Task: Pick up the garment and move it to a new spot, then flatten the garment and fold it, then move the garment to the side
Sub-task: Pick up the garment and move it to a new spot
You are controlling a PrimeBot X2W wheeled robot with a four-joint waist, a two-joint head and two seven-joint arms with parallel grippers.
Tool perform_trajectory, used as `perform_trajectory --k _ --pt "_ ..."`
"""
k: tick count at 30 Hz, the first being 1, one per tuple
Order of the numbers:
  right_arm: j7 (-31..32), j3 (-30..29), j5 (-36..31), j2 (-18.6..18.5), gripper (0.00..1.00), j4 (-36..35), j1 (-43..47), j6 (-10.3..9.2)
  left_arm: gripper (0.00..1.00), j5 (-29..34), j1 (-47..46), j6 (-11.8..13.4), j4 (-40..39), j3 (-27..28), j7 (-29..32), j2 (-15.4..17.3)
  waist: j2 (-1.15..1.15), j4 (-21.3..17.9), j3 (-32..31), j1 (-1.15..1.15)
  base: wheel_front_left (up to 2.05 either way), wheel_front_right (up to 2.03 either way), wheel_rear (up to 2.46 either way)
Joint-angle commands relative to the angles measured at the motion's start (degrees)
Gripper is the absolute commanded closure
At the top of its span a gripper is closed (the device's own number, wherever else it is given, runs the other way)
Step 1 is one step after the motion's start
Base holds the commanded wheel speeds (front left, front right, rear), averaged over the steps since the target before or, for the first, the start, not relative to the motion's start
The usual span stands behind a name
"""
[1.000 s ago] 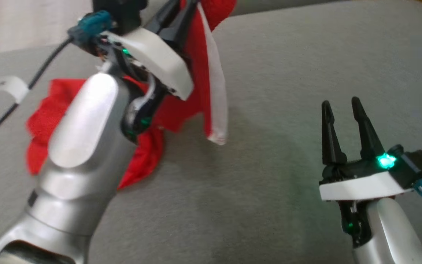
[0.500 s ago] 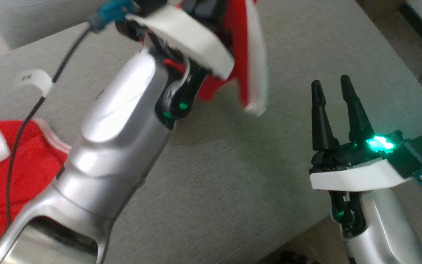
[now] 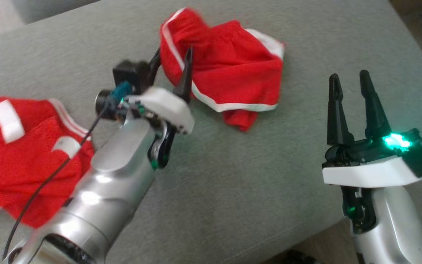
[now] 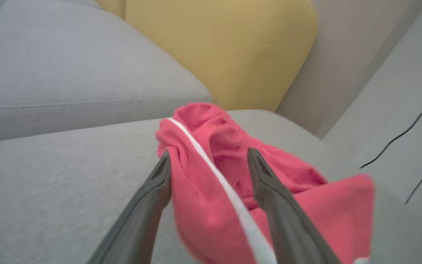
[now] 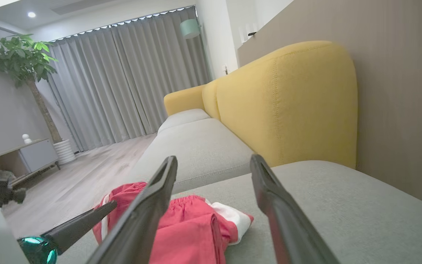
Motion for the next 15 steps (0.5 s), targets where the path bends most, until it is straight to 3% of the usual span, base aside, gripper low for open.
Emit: perform_trajectory --k 1,7,15 --pt "-0.61 0.69 -0.78 -0.23 0.0 -1.78 -1.36 -0.04 0.0 1.36 -2.35 -0.03 -0.2 0.68 -1.14 1.06 0.0 2.28 0.19 0.0 0.0 0.0 0.0" --pt "-0.61 -0.04 -3.2 -0.23 0.0 -1.04 -0.5 -0.04 0.0 4.76 -2.18 -0.33 0.05 2.49 -3.49 2.27 0.0 7.3 -0.84 0.0 0.0 0.0 0.0" --pt "-0.61 -2.08 -6.88 -0.23 0.0 0.97 1.48 -0.04 0.0 16.22 7.58 0.44 -16.85 9.33 -3.57 7.75 0.0 14.5 -4.0 0.0 0.0 0.0 0.0"
